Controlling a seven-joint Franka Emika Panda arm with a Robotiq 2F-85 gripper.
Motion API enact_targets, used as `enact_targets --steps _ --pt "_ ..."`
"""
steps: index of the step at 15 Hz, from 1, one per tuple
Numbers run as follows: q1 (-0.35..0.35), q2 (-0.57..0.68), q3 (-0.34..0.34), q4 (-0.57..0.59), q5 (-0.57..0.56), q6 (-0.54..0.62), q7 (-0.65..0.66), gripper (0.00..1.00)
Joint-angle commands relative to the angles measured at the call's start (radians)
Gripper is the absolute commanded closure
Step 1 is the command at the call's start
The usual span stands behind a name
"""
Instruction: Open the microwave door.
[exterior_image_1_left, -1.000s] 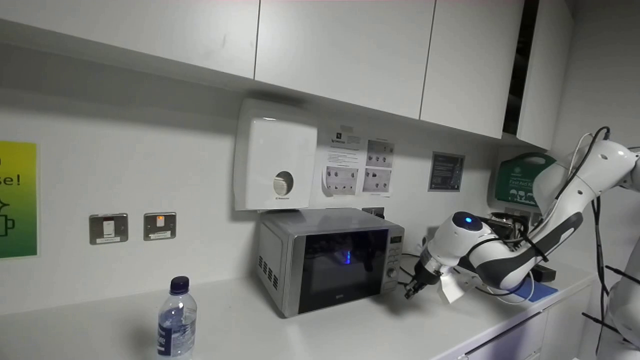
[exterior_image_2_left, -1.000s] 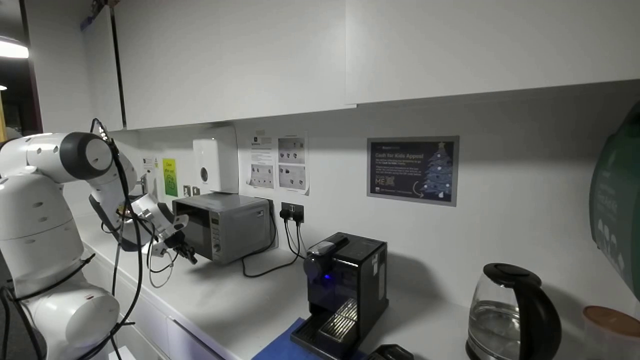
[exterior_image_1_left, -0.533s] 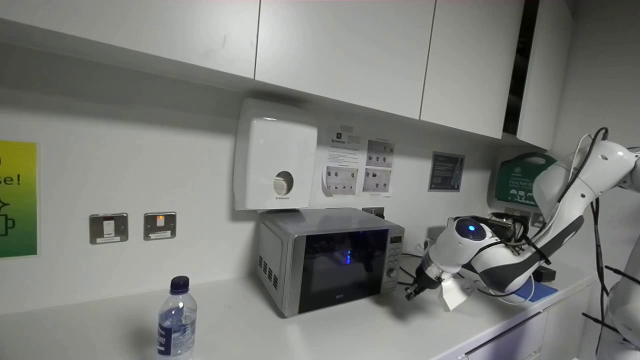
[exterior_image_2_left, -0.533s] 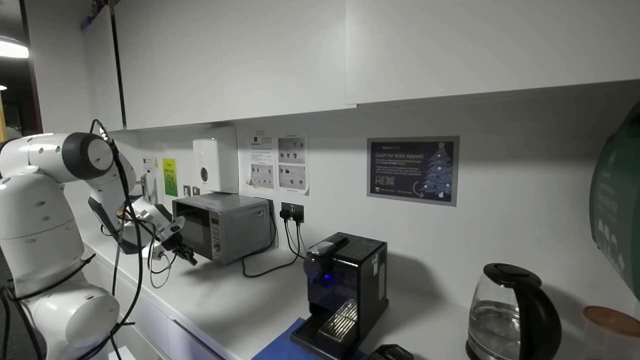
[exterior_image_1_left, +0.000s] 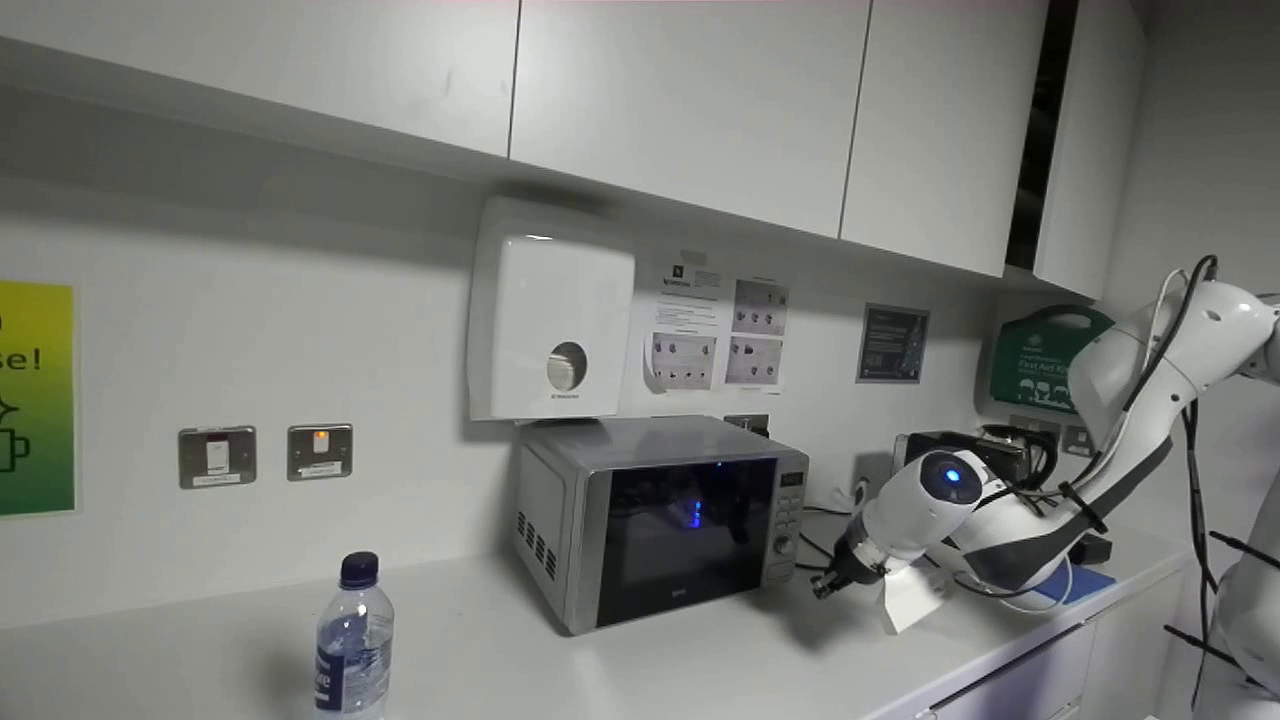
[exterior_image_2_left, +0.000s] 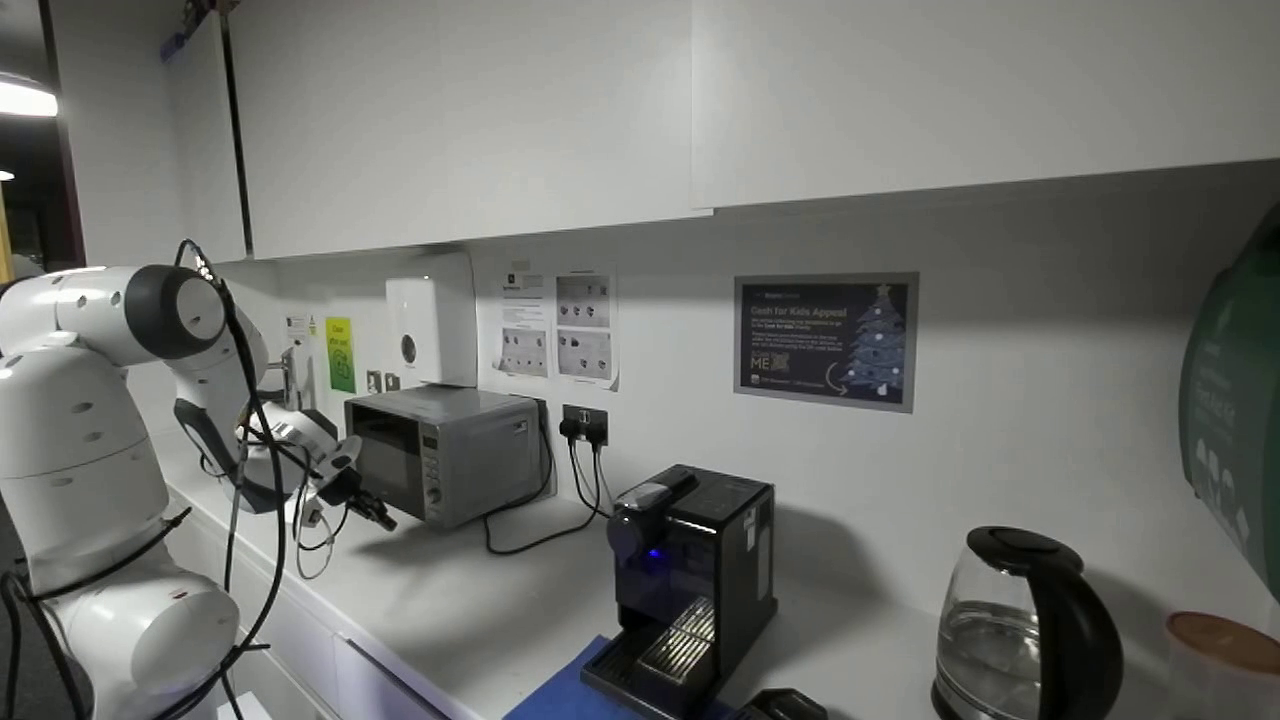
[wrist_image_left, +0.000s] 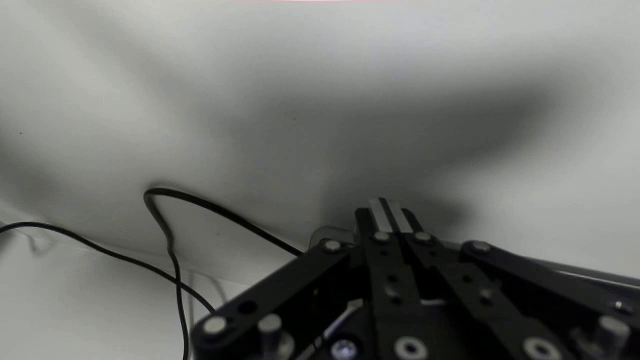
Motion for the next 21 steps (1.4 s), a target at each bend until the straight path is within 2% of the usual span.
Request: enact_targets --steps 1,13,14,21 --pt "-0.011 -0.009 0.001 -0.013 -0.074 0.013 0.049 1.0" --pt "-0.011 0.039 0.005 -0.019 -0.227 -0.031 0.057 1.0" --pt "0.044 0.046 -0.048 -0.017 -0.239 -0.05 0.058 1.0" --pt "0.086 0.074 -0.088 -0.006 -0.31 -0.103 0.06 1.0"
